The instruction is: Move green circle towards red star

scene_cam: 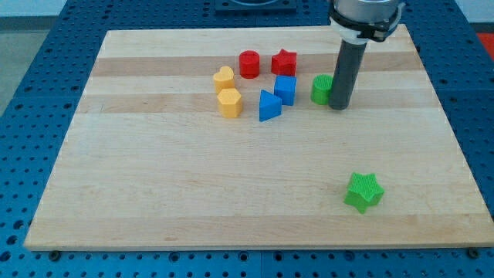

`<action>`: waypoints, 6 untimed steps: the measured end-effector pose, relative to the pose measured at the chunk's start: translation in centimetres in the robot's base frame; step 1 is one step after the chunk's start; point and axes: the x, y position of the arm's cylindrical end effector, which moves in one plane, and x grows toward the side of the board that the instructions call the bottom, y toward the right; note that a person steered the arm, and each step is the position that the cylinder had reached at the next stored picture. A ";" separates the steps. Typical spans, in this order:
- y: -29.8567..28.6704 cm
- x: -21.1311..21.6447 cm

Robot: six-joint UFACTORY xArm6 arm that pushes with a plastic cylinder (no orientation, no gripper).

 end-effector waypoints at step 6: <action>-5.0 0.5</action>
